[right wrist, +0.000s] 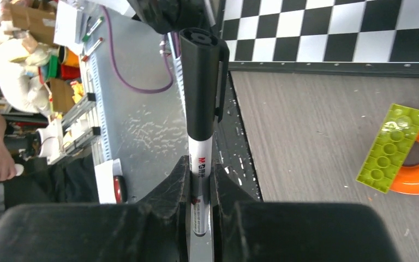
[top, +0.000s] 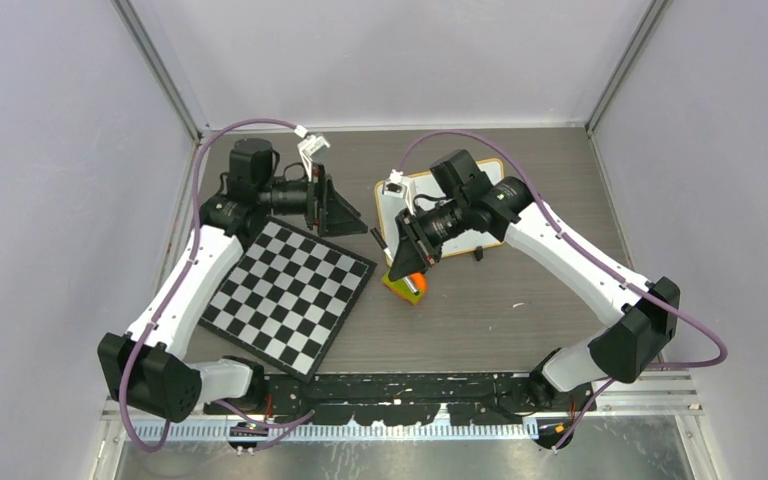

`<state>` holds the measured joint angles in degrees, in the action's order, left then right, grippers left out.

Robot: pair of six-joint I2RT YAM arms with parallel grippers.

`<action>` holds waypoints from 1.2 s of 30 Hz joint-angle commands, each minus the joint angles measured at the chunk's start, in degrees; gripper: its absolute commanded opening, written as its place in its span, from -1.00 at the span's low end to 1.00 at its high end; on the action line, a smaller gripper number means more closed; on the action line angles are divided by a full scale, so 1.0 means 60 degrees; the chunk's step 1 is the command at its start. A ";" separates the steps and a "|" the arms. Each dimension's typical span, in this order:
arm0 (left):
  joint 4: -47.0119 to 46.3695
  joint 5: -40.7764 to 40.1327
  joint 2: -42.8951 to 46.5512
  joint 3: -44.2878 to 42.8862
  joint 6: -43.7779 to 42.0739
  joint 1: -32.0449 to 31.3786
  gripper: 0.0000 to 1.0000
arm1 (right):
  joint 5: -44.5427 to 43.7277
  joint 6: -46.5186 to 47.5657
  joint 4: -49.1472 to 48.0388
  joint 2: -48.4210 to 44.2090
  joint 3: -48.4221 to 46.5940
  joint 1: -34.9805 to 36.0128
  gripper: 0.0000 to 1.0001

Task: Write a sentence on the whiteboard
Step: Pass from the right arm to the left

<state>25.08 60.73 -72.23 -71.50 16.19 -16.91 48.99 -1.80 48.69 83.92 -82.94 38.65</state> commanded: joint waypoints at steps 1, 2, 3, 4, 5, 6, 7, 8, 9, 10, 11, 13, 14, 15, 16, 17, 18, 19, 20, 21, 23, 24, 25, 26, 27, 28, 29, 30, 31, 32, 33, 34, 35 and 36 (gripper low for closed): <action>-0.1286 0.1074 0.0538 0.0602 0.0140 -0.0498 0.36 | 0.0986 0.0650 0.0539 -0.0065 -0.0255 0.0159 -1.00; -0.1372 0.1078 0.0595 0.0690 0.0157 -0.0651 0.33 | 0.1028 0.0652 0.0553 -0.0046 -0.0256 0.0195 -0.99; -0.1376 0.1122 0.0603 0.0720 0.0177 -0.0793 0.29 | 0.1040 0.0663 0.0575 -0.0031 -0.0266 0.0254 -1.00; -0.1387 0.1205 0.0556 0.0718 0.0236 -0.0920 0.26 | 0.1047 0.0697 0.0616 -0.0007 -0.0294 0.0282 -0.99; -0.1381 0.1244 0.0517 0.0712 0.0289 -0.1068 0.22 | 0.1087 0.0729 0.0651 0.0016 -0.0320 0.0301 -1.00; -0.1362 0.1245 0.0485 0.0712 0.0311 -0.1152 0.17 | 0.1147 0.0762 0.0705 0.0037 -0.0358 0.0322 -1.00; -0.1354 0.1218 0.0481 0.0719 0.0312 -0.1227 0.11 | 0.1171 0.0792 0.0777 0.0080 -0.0401 0.0358 -1.00; -0.1353 0.1152 0.0473 0.0738 0.0315 -0.1288 0.07 | 0.1179 0.0811 0.0816 0.0089 -0.0449 0.0364 -0.99; -0.1355 0.1137 0.0450 0.0750 0.0349 -0.1336 0.02 | 0.1180 0.0824 0.0835 0.0098 -0.0458 0.0381 -0.99; -0.1353 0.1150 0.0436 0.0764 0.0386 -0.1380 -0.04 | 0.1180 0.0824 0.0839 0.0085 -0.0452 0.0384 -1.00; -0.1360 0.1155 0.0416 0.0782 0.0413 -0.1439 -0.12 | 0.1167 0.0827 0.0844 0.0071 -0.0447 0.0384 -0.99; -0.1360 0.1172 0.0418 0.0824 0.0432 -0.1522 -0.26 | 0.1166 0.0817 0.0852 0.0040 -0.0470 0.0384 -1.00; -0.1357 0.1181 0.0414 0.0852 0.0448 -0.1544 -0.39 | 0.1166 0.0806 0.0863 0.0040 -0.0494 0.0395 -0.99; -0.1354 0.1198 0.0421 0.0850 0.0455 -0.1540 -0.50 | 0.1157 0.0800 0.0872 0.0022 -0.0508 0.0396 -0.99; -0.1304 0.1201 0.0414 0.0844 0.0454 -0.1547 -0.61 | 0.1115 0.0788 0.0892 0.0012 -0.0541 0.0389 -0.99; -0.1233 0.1202 0.0417 0.0823 0.0428 -0.1547 -0.71 | 0.1035 0.0773 0.0869 -0.0003 -0.0570 0.0384 -1.00; -0.1168 0.1171 0.0410 0.0788 0.0407 -0.1547 -0.81 | 0.0964 0.0762 0.0866 -0.0022 -0.0601 0.0367 -0.99; -0.1108 0.1090 0.0396 0.0754 0.0417 -0.1537 -0.92 | 0.0927 0.0737 0.0859 -0.0039 -0.0631 0.0347 -0.89; -0.1073 0.0968 0.0362 0.0715 0.0460 -0.1526 -1.00 | 0.0953 0.0701 0.0851 -0.0046 -0.0666 0.0288 -0.66; -0.1137 0.0852 0.0330 0.0719 0.0649 -0.1483 -1.00 | 0.0972 0.0653 0.0847 -0.0055 -0.0716 0.0222 -0.30; -0.1903 0.0843 0.0258 0.0869 0.1565 -0.1196 -1.00 | 0.0961 0.0517 0.0831 -0.0031 -0.0884 -0.0010 0.23; -0.2566 0.0862 0.0234 0.1067 0.2552 -0.0980 -1.00 | 0.0968 0.0349 0.0784 -0.0036 -0.0998 -0.0182 0.38; -0.3391 0.0863 0.0231 0.1241 0.3377 -0.0757 -1.00 | 0.1005 0.0206 0.0654 -0.0041 -0.1082 -0.0443 0.48; -0.4266 0.0802 0.0235 0.1464 0.4406 -0.0491 -1.00 | 0.1038 -0.0230 0.0429 -0.0080 -0.1131 -0.0725 0.58; -0.5352 0.0683 0.0286 0.1725 0.5432 -0.0245 -1.00 | 0.1065 -0.0659 0.0034 -0.0160 -0.1100 -0.1071 0.60; -0.6488 0.0351 0.0375 0.1986 0.6265 -0.0043 -1.00 | 0.1076 -0.1103 -0.0458 -0.0334 -0.1008 -0.1382 0.60; -0.6997 0.0006 0.0452 0.2234 0.6935 0.0144 -1.00 | 0.0997 -0.1528 -0.1007 -0.0508 -0.0828 -0.1606 0.60; -0.7261 -0.0325 0.0541 0.2348 0.7371 0.0295 -1.00 | 0.0712 -0.1884 -0.1553 -0.0686 -0.0700 -0.1760 0.60; -0.7383 -0.0655 0.0607 0.2465 0.7755 0.0461 -1.00 | 0.0356 -0.2144 -0.2013 -0.0849 -0.0616 -0.1827 0.60; -0.7464 -0.0986 0.0668 0.2557 0.8132 0.0619 -1.00 | 0.0008 -0.2323 -0.2377 -0.0961 -0.0574 -0.1833 0.60; -0.7647 -0.1264 0.0689 0.2645 0.8526 0.0778 -1.00 | -0.0255 -0.2547 -0.2702 -0.1026 -0.0545 -0.1835 0.60; -0.7920 -0.1489 0.0656 0.2760 0.9049 0.0928 -1.00 | -0.0528 -0.2846 -0.2943 -0.1049 -0.0534 -0.1834 0.60; -0.8317 -0.1627 0.0585 0.2843 0.9596 0.1023 -1.00 | -0.0670 -0.3090 -0.3196 -0.1041 -0.0491 -0.1829 0.60; -0.8665 -0.1746 0.0519 0.2926 1.0086 0.1118 -1.00 | -0.0761 -0.3361 -0.3512 -0.1038 -0.0425 -0.1837 0.60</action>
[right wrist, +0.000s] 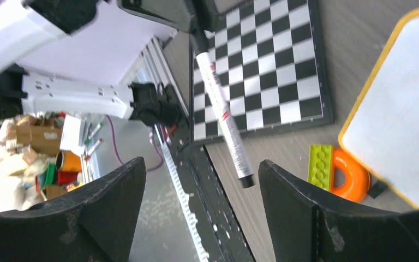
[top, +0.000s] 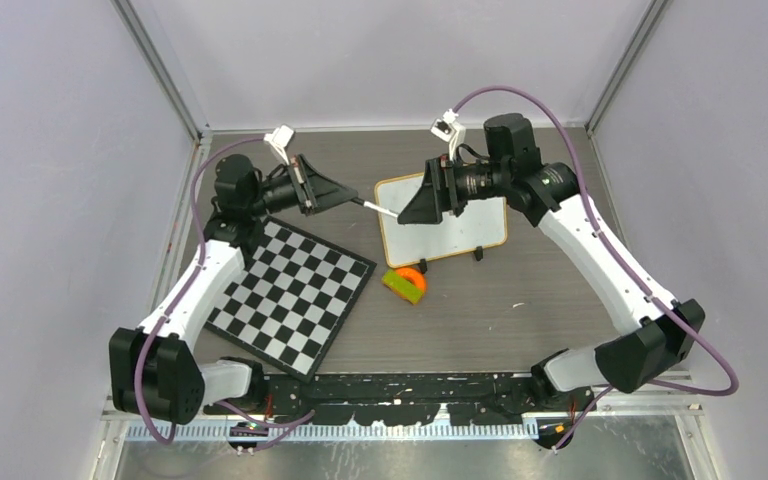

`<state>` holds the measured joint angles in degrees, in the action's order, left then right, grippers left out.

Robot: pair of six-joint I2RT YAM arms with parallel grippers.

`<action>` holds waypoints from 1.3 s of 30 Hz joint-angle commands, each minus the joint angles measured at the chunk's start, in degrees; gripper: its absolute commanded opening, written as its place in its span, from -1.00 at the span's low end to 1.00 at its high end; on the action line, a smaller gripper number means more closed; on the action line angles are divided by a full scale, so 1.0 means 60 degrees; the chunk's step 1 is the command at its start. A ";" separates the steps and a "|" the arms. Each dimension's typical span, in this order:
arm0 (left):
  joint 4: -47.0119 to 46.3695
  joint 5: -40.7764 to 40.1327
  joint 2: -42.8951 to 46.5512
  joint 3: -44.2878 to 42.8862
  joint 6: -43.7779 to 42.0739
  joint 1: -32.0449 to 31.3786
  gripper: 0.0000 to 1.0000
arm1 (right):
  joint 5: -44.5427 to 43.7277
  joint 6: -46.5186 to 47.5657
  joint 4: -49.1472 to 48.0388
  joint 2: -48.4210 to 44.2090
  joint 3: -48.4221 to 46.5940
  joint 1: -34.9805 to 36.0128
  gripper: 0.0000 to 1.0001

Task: Write a sentence on the whiteboard
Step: Pass from the left arm to the right

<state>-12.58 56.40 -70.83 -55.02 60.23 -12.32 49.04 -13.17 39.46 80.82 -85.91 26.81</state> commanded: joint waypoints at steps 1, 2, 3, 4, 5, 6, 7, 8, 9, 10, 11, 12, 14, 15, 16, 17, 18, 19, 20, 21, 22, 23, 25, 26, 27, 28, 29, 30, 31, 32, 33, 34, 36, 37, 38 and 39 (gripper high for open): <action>-0.2738 -0.1156 0.0254 0.0259 0.3292 0.0450 -1.00 | -0.0868 -0.1810 -0.2316 -0.0520 0.0190 0.0138 0.58; -0.3031 -0.1289 0.0248 0.0328 0.3600 0.0488 -1.00 | -0.0877 -0.2133 -0.2666 -0.0500 0.0284 0.0147 0.57; -0.3184 -0.1412 0.0258 0.0373 0.3796 0.0519 -1.00 | -0.0863 -0.2360 -0.2895 -0.0446 0.0321 0.0181 0.55; -0.3260 -0.1486 0.0250 0.0395 0.3959 0.0521 -1.00 | -0.0920 -0.2478 -0.2993 -0.0379 0.0297 0.0226 0.53; -0.3350 -0.1513 0.0247 0.0413 0.4110 0.0528 -1.00 | -0.1004 -0.2501 -0.3027 -0.0319 0.0252 0.0301 0.53; -0.3420 -0.1561 0.0252 0.0435 0.4248 0.0527 -1.00 | -0.1108 -0.2477 -0.3074 -0.0272 0.0231 0.0374 0.53; -0.3425 -0.1594 0.0273 0.0460 0.4357 0.0529 -1.00 | -0.1218 -0.2467 -0.3144 -0.0220 0.0214 0.0448 0.53; -0.3409 -0.1626 0.0297 0.0485 0.4442 0.0522 -1.00 | -0.1285 -0.2477 -0.3244 -0.0182 0.0199 0.0508 0.51; -0.3408 -0.1666 0.0315 0.0505 0.4529 0.0528 -1.00 | -0.1322 -0.2491 -0.3357 -0.0132 0.0166 0.0565 0.49; -0.3398 -0.1717 0.0331 0.0520 0.4611 0.0529 -1.00 | -0.1411 -0.2485 -0.3393 -0.0072 0.0116 0.0662 0.48; -0.3408 -0.1716 0.0334 0.0534 0.4686 0.0518 -1.00 | -0.1475 -0.2459 -0.3409 -0.0025 0.0042 0.0747 0.46; -0.3411 -0.1742 0.0335 0.0549 0.4752 0.0524 -1.00 | -0.1538 -0.2445 -0.3450 0.0027 -0.0026 0.0817 0.41; -0.3407 -0.1800 0.0359 0.0578 0.4878 0.0525 -1.00 | -0.1631 -0.2520 -0.3534 0.0096 -0.0164 0.0888 0.33; -0.3407 -0.1804 0.0384 0.0598 0.4942 0.0523 -1.00 | -0.1696 -0.2525 -0.3562 0.0139 -0.0255 0.0900 0.31; -0.3411 -0.1811 0.0400 0.0612 0.5009 0.0527 -1.00 | -0.1766 -0.2544 -0.3547 0.0174 -0.0368 0.0926 0.30; -0.3415 -0.1831 0.0407 0.0639 0.5082 0.0516 -1.00 | -0.1827 -0.2571 -0.3571 0.0200 -0.0428 0.0923 0.28; -0.3454 -0.1862 0.0421 0.0656 0.5155 0.0526 -1.00 | -0.1912 -0.2610 -0.3625 0.0222 -0.0465 0.0936 0.25; -0.3505 -0.1896 0.0426 0.0687 0.5204 0.0520 -1.00 | -0.2005 -0.2670 -0.3676 0.0246 -0.0488 0.0939 0.22; -0.3568 -0.1922 0.0436 0.0733 0.5267 0.0515 -1.00 | -0.2136 -0.2760 -0.3774 0.0279 -0.0498 0.0938 0.19; -0.3636 -0.1960 0.0448 0.0788 0.5346 0.0524 -1.00 | -0.2289 -0.2858 -0.3872 0.0309 -0.0512 0.0945 0.17; -0.3731 -0.1996 0.0441 0.0856 0.5482 0.0521 -1.00 | -0.2504 -0.2956 -0.3925 0.0345 -0.0538 0.0946 0.16; -0.3832 -0.2015 0.0438 0.0908 0.5556 0.0526 -1.00 | -0.2637 -0.3083 -0.4021 0.0397 -0.0560 0.0942 0.16; -0.3901 -0.2054 0.0417 0.0955 0.5619 0.0516 -1.00 | -0.2798 -0.3396 -0.4231 0.0511 -0.0625 0.0950 0.14; -0.3895 -0.2071 0.0429 0.0946 0.5632 0.0515 -1.00 | -0.2773 -0.3569 -0.4389 0.0581 -0.0668 0.0943 0.12; -0.3902 -0.2110 0.0436 0.0965 0.5654 0.0515 -1.00 | -0.2688 -0.3757 -0.4507 0.0671 -0.0711 0.0951 0.12; -0.3903 -0.2132 0.0448 0.0978 0.5690 0.0507 -1.00 | -0.2587 -0.3921 -0.4645 0.0729 -0.0746 0.0948 0.11; -0.3914 -0.2171 0.0463 0.0995 0.5714 0.0514 -1.00 | -0.2510 -0.4072 -0.4781 0.0777 -0.0754 0.0955 0.11; -0.3969 -0.2209 0.0466 0.1015 0.5741 0.0522 -1.00 | -0.2461 -0.4193 -0.4890 0.0814 -0.0755 0.0969 0.10; -0.4021 -0.2228 0.0467 0.1032 0.5783 0.0517 -1.00 | -0.2429 -0.4280 -0.4980 0.0844 -0.0737 0.0985 0.06; -0.4094 -0.2265 0.0467 0.1058 0.5814 0.0522 -1.00 | -0.2374 -0.4381 -0.5072 0.0874 -0.0718 0.1009 0.04; -0.4138 -0.2301 0.0467 0.1085 0.5863 0.0517 -1.00 | -0.2335 -0.4457 -0.5144 0.0905 -0.0680 0.1034 0.02; -0.4147 -0.2309 0.0470 0.1098 0.5895 0.0524 -1.00 | -0.2290 -0.4513 -0.5222 0.0925 -0.0658 0.1057 -0.01; -0.4138 -0.2316 0.0431 0.1064 0.5900 0.0517 -1.00 | -0.2205 -0.4525 -0.5283 0.0955 -0.0653 0.1118 -0.06; -0.4128 -0.2307 0.0422 0.1049 0.5900 0.0519 -1.00 | -0.2197 -0.4528 -0.5287 0.0979 -0.0673 0.1130 -0.09; -0.4129 -0.2297 0.0402 0.1042 0.5900 0.0517 -1.00 | -0.2189 -0.4529 -0.5308 0.0995 -0.0701 0.1143 -0.12; -0.4125 -0.2298 0.0389 0.1041 0.5911 0.0515 -1.00 | -0.2170 -0.4529 -0.5314 0.1022 -0.0734 0.1152 -0.17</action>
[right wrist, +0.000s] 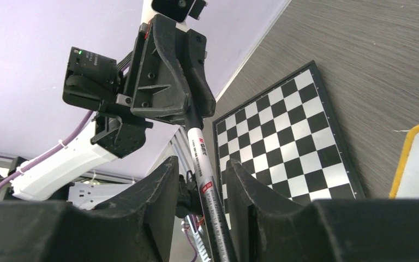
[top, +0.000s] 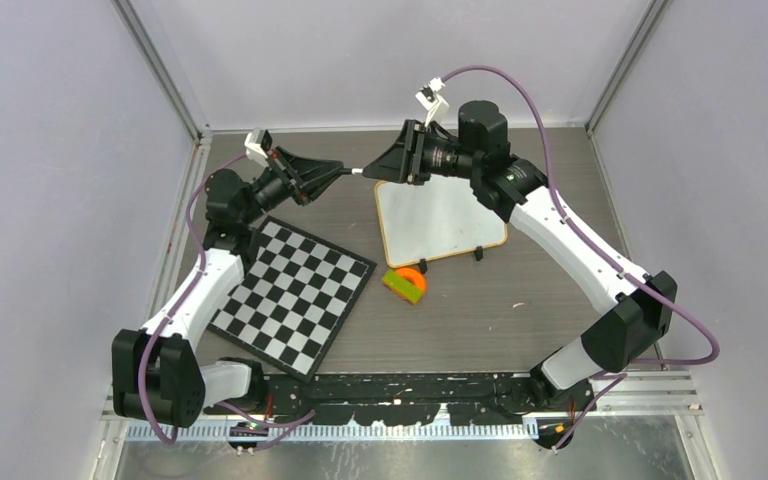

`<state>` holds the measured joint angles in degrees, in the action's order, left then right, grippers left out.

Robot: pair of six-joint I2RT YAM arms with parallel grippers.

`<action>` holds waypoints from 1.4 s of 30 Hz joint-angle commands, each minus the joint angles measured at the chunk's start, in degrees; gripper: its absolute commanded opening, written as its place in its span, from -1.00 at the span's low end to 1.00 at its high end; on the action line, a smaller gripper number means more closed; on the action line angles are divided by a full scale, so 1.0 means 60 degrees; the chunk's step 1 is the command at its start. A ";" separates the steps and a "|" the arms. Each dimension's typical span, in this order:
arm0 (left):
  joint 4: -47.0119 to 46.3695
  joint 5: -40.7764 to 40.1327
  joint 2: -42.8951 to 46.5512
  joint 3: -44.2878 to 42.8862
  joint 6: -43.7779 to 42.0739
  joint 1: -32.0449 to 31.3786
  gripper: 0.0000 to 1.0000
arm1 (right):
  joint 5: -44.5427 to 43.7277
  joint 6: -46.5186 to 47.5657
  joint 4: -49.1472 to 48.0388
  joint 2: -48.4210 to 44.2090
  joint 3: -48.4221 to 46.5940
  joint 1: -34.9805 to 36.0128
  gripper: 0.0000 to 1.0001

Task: Write a sentence on the whiteboard
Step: Pass from the left arm to the right, then pass from the right arm to the left

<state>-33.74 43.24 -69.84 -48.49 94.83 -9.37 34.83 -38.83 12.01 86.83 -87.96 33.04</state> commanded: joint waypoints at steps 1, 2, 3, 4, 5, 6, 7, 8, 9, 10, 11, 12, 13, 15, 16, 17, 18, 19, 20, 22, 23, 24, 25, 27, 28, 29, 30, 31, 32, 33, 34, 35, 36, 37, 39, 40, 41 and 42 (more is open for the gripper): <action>-0.0592 -0.0103 0.0217 -0.0048 0.0149 0.0021 -1.00 | 0.0193 -0.0252 -0.0731 0.0041 -0.0421 0.0111 -0.23; -0.0601 -0.0090 0.0215 -0.0048 0.0148 0.0019 -1.00 | 0.0204 -0.0252 -0.0737 0.0045 -0.0447 0.0116 -0.30; -0.0590 -0.0096 0.0215 -0.0048 0.0155 0.0022 -1.00 | 0.0260 -0.0276 -0.0741 0.0060 -0.0463 0.0126 -0.37; -0.0601 -0.0091 0.0211 -0.0048 0.0151 0.0023 -1.00 | 0.0304 -0.0308 -0.0775 0.0047 -0.0450 0.0133 -0.46; -0.0603 -0.0089 0.0202 -0.0041 0.0148 0.0016 -1.00 | 0.0346 -0.0323 -0.0794 0.0038 -0.0423 0.0144 -0.49; -0.0603 -0.0099 0.0200 -0.0035 0.0137 0.0022 -1.00 | 0.0384 -0.0307 -0.0803 0.0024 -0.0396 0.0159 -0.51; -0.0577 -0.0104 0.0189 -0.0021 0.0133 0.0015 -1.00 | 0.0403 -0.0283 -0.0810 -0.0003 -0.0365 0.0170 -0.51; -0.0512 -0.0099 0.0186 -0.0019 0.0102 0.0022 -1.00 | 0.0437 -0.0261 -0.0800 -0.0015 -0.0352 0.0186 -0.50; -0.0401 -0.0069 0.0186 -0.0026 0.0049 0.0023 -1.00 | 0.0470 -0.0222 -0.0800 -0.0050 -0.0325 0.0180 -0.49; -0.0314 -0.0040 0.0173 -0.0040 -0.0009 0.0023 -1.00 | 0.0509 -0.0199 -0.0779 -0.0069 -0.0301 0.0181 -0.52; -0.0257 -0.0031 0.0171 -0.0034 -0.0049 0.0023 -1.00 | 0.0534 -0.0174 -0.0778 -0.0088 -0.0291 0.0180 -0.70; -0.0199 -0.0032 0.0164 -0.0054 -0.0115 0.0023 -1.00 | 0.0562 -0.0158 -0.0758 -0.0111 -0.0272 0.0180 -0.86; -0.0150 -0.0012 0.0154 -0.0079 -0.0222 0.0034 -0.94 | 0.0573 -0.0175 -0.0764 -0.0118 -0.0269 0.0191 -0.97; -0.0067 0.0142 0.0153 -0.0260 -0.0730 0.0097 -0.50 | 0.0728 -0.0253 -0.0793 -0.0158 -0.0292 0.0150 -0.99; 0.0083 0.0259 0.0132 -0.0430 -0.1121 0.0155 -0.28 | 0.0878 -0.0338 -0.0789 -0.0165 -0.0302 0.0093 -1.00; 0.0434 0.0610 0.0065 -0.0656 -0.1509 0.0237 -0.09 | 0.1071 -0.0431 -0.0757 -0.0147 -0.0340 0.0002 -1.00; 0.0726 0.0984 -0.0040 -0.0990 -0.2068 0.0355 0.07 | 0.1241 -0.0505 -0.0649 -0.0149 -0.0365 -0.0126 -0.99; 0.1299 0.1401 -0.0169 -0.1371 -0.2691 0.0486 0.19 | 0.1318 -0.0599 -0.0576 -0.0189 -0.0341 -0.0276 -1.00; 0.1865 0.1700 -0.0247 -0.1675 -0.3254 0.0615 0.31 | 0.1410 -0.0704 -0.0538 -0.0257 -0.0254 -0.0462 -0.99; 0.2428 0.2113 -0.0218 -0.1981 -0.4233 0.0855 0.59 | 0.1686 -0.0833 -0.0450 -0.0430 0.0019 -0.0845 -0.99; 0.2671 0.2269 -0.0141 -0.2061 -0.4728 0.0925 0.78 | 0.1828 -0.0830 -0.0310 -0.0521 0.0158 -0.0999 -1.00; 0.3000 0.2400 -0.0051 -0.2136 -0.5369 0.0934 0.95 | 0.2014 -0.0804 -0.0208 -0.0606 0.0336 -0.1116 -0.99; 0.3466 0.2503 0.0042 -0.2230 -0.6057 0.0939 0.99 | 0.2195 -0.0792 -0.0166 -0.0734 0.0556 -0.1200 -0.99; 0.4070 0.2762 0.0198 -0.2403 -0.7581 0.0919 0.99 | 0.2599 -0.0782 -0.0154 -0.0971 0.1041 -0.1235 -1.00; 0.4467 0.2824 0.0249 -0.2507 -0.8157 0.0889 0.99 | 0.2848 -0.0780 -0.0169 -0.1079 0.1245 -0.1237 -1.00; 0.4848 0.2927 0.0239 -0.2659 -0.8751 0.0827 1.00 | 0.3051 -0.0792 -0.0213 -0.1185 0.1457 -0.1244 -0.99; 0.5279 0.3068 0.0163 -0.2847 -0.9393 0.0667 0.99 | 0.3178 -0.0748 -0.0218 -0.1293 0.1637 -0.1238 -0.99; 0.5928 0.3146 0.0132 -0.3112 -1.0110 0.0471 1.00 | 0.3252 -0.0673 -0.0224 -0.1418 0.1817 -0.1252 -1.00; 0.6617 0.3125 0.0128 -0.3365 -1.0929 0.0238 0.99 | 0.3338 -0.0607 -0.0227 -0.1531 0.1963 -0.1255 -0.99; 0.7283 0.3051 0.0162 -0.3599 -1.1762 -0.0067 1.00 | 0.3420 -0.0580 -0.0245 -0.1637 0.2092 -0.1252 -0.99; 0.8156 0.2855 0.0183 -0.3878 -1.2748 -0.0406 1.00 | 0.3522 -0.0582 -0.0250 -0.1708 0.2180 -0.1248 -0.99; 0.8909 0.2629 0.0185 -0.4138 -1.3606 -0.0716 0.99 | 0.3643 -0.0596 -0.0254 -0.1769 0.2248 -0.1246 -1.00; 0.9782 0.2321 0.0165 -0.4459 -1.4356 -0.1033 0.99 | 0.3803 -0.0614 -0.0234 -0.1842 0.2338 -0.1246 -0.99; 1.0341 0.2194 0.0126 -0.4663 -1.5034 -0.1294 0.98 | 0.3912 -0.0618 -0.0230 -0.1895 0.2416 -0.1253 -0.99; 1.1220 0.2387 0.0014 -0.4951 -1.6210 -0.1620 0.89 | 0.4052 -0.0590 -0.0214 -0.1999 0.2558 -0.1244 -0.99; 1.1486 0.2424 -0.0030 -0.5037 -1.6514 -0.1732 0.82 | 0.4110 -0.0565 -0.0204 -0.2049 0.2623 -0.1256 -0.99; 1.1640 0.2474 -0.0034 -0.5068 -1.6767 -0.1835 0.74 | 0.4156 -0.0560 -0.0204 -0.2093 0.2677 -0.1260 -0.99; 1.1769 0.2477 -0.0016 -0.5057 -1.7012 -0.1932 0.65 | 0.4200 -0.0547 -0.0204 -0.2133 0.2715 -0.1267 -1.00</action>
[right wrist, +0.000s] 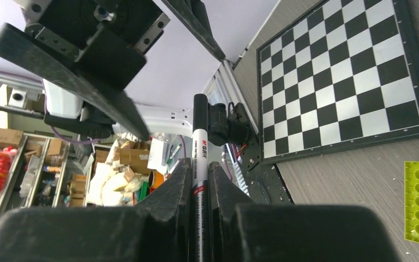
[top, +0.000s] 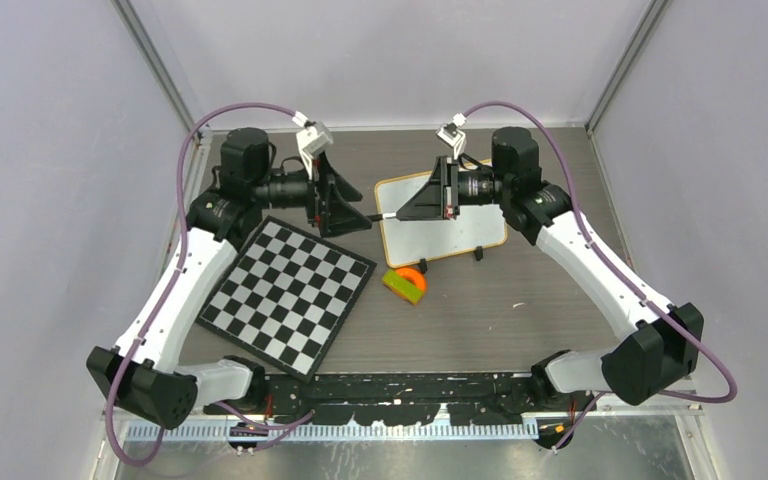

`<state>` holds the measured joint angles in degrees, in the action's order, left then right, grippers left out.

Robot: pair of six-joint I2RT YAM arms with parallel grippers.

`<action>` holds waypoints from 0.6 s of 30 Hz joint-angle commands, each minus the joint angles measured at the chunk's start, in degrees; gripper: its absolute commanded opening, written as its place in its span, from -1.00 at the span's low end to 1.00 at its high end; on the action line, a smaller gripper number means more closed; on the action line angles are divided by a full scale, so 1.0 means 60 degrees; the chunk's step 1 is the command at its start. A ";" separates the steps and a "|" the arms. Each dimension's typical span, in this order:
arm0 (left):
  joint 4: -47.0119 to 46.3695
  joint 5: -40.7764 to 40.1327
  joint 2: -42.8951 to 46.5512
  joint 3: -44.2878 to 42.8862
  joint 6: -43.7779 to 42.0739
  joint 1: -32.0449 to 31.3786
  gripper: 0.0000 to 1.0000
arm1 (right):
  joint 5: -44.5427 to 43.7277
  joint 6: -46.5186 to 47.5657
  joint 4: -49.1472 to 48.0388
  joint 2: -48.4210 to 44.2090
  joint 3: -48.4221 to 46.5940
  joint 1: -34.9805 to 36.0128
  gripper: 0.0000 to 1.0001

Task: Write a sentence on the whiteboard
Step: Pass from the right arm to the left

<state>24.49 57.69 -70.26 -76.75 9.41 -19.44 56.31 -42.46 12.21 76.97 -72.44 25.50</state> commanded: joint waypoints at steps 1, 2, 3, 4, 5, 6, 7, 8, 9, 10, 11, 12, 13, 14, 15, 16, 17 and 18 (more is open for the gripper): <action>0.2119 0.0036 0.0098 -0.0293 -0.2953 -0.0348 0.55 | 0.0670 0.0059 -0.0224 -0.0525 0.0162 -0.0006 -0.99; 0.2137 -0.0021 0.0164 -0.0222 -0.3116 -0.0475 0.47 | 0.0708 0.0060 -0.0232 -0.0549 0.0187 -0.0011 -0.99; 0.2207 -0.0037 0.0183 -0.0204 -0.3221 -0.0568 0.40 | 0.0744 0.0067 -0.0200 -0.0576 0.0204 -0.0010 -0.99; 0.2298 -0.0030 0.0167 -0.0216 -0.3282 -0.0645 0.35 | 0.0792 0.0084 -0.0159 -0.0596 0.0217 -0.0012 -0.99; 0.2372 0.0020 0.0143 -0.0238 -0.3312 -0.0706 0.31 | 0.0828 0.0108 -0.0139 -0.0617 0.0210 -0.0009 -0.99; 0.2388 0.0071 0.0127 -0.0219 -0.3312 -0.0745 0.29 | 0.0848 0.0135 -0.0097 -0.0625 0.0209 0.0005 -1.00; 0.2392 0.0104 0.0123 -0.0204 -0.3326 -0.0799 0.26 | 0.0853 0.0184 -0.0056 -0.0639 0.0196 -0.0001 -1.00; 0.2442 0.0131 0.0110 -0.0220 -0.3357 -0.0859 0.22 | 0.0866 0.0267 0.0062 -0.0640 0.0163 -0.0009 -0.99; 0.2514 0.0158 0.0077 -0.0268 -0.3368 -0.0931 0.20 | 0.0857 0.0442 0.0216 -0.0641 0.0132 0.0007 -1.00; 0.2556 0.0168 0.0048 -0.0325 -0.3351 -0.0985 0.17 | 0.0843 0.0523 0.0331 -0.0641 0.0093 0.0005 -0.99; 0.2567 0.0162 0.0005 -0.0380 -0.3278 -0.1047 0.15 | 0.0834 0.0551 0.0380 -0.0641 0.0079 -0.0011 -1.00; 0.2565 0.0142 -0.0038 -0.0414 -0.3232 -0.1148 0.13 | 0.0849 0.0570 0.0415 -0.0641 0.0068 0.0003 -0.99; 0.2568 0.0102 -0.0082 -0.0451 -0.3206 -0.1236 0.09 | 0.0873 0.0585 0.0441 -0.0633 0.0063 -0.0001 -0.99; 0.2552 0.0096 -0.0119 -0.0471 -0.3168 -0.1298 0.05 | 0.0901 0.0590 0.0454 -0.0629 0.0050 -0.0001 -0.99; 0.2497 0.0111 -0.0160 -0.0498 -0.3118 -0.1332 -0.01 | 0.0931 0.0587 0.0445 -0.0626 0.0048 0.0006 -0.99; 0.2490 0.0124 -0.0191 -0.0513 -0.3095 -0.1360 -0.07 | 0.0958 0.0587 0.0445 -0.0626 0.0035 0.0007 -0.99; 0.2478 0.0137 -0.0229 -0.0530 -0.3081 -0.1394 -0.14 | 0.0980 0.0591 0.0453 -0.0639 0.0041 0.0007 -0.99; 0.2442 0.0153 -0.0249 -0.0528 -0.3039 -0.1402 -0.23 | 0.0990 0.0595 0.0448 -0.0664 0.0034 0.0009 -0.99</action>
<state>39.27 57.54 -71.09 -77.62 -8.34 -27.16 60.49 -39.92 15.20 75.35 -71.07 25.50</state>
